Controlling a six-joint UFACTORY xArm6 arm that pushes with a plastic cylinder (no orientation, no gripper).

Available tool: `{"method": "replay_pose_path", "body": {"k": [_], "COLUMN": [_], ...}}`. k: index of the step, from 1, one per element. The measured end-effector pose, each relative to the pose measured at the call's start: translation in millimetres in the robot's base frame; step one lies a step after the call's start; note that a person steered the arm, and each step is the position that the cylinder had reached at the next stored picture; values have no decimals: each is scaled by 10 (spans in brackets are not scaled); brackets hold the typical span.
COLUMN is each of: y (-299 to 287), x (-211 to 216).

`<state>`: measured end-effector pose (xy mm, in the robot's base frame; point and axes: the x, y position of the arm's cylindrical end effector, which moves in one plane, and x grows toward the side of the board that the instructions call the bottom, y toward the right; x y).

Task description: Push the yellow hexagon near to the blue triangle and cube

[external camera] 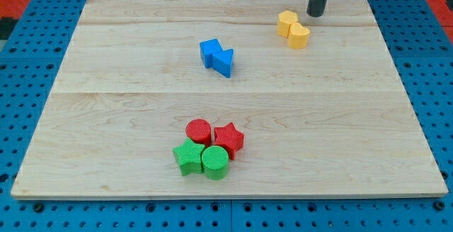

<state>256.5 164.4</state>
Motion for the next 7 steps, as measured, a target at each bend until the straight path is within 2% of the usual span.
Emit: {"method": "replay_pose_path", "body": {"k": [1,3,4,5,6,7], "y": [-173,-1014,-844,-977,-1280,-1299], "x": [214,318,78,-75,-119,-32]}}
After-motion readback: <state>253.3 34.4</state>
